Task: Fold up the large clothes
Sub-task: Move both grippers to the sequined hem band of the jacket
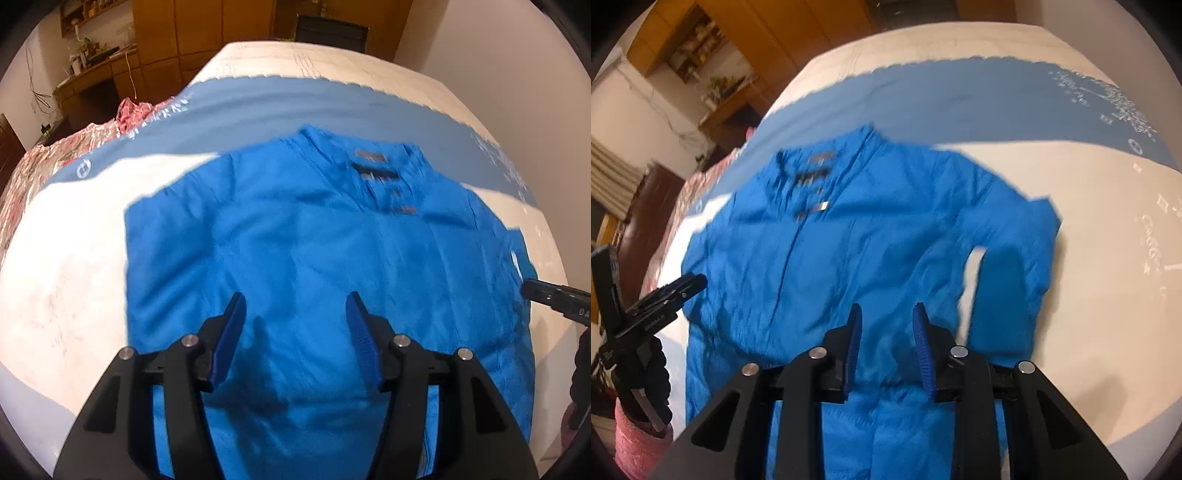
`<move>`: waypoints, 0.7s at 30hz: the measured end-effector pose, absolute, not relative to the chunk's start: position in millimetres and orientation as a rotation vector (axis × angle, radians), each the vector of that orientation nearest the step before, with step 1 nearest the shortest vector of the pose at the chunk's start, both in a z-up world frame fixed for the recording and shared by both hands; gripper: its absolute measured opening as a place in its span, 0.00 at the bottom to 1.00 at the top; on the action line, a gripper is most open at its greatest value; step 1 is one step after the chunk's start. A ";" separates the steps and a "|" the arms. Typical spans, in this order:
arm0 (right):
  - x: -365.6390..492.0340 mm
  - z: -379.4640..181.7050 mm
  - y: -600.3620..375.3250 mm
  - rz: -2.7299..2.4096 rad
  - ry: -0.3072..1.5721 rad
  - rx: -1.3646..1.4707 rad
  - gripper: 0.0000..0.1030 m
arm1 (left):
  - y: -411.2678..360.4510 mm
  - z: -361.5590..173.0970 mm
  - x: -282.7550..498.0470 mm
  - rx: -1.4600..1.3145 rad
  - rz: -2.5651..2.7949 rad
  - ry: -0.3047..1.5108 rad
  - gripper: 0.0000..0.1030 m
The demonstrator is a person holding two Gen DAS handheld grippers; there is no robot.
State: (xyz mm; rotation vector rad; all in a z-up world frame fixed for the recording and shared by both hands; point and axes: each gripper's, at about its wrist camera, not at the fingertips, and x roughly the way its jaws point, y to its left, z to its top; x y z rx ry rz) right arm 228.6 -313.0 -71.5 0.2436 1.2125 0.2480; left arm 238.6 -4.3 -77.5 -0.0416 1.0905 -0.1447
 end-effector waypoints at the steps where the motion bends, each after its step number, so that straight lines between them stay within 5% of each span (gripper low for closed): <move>1: 227.8 -76.2 -308.9 0.253 1.223 0.233 0.28 | -5.8 -82.3 237.1 -0.051 -0.151 1.103 0.54; 13: 225.9 -118.4 -303.6 0.204 1.273 0.186 0.25 | 1.8 -117.8 241.4 -0.081 -0.128 1.187 0.54; 21: 139.7 -55.9 -335.2 0.307 1.144 0.236 0.45 | 49.8 -54.9 153.7 -0.089 -0.114 1.115 0.73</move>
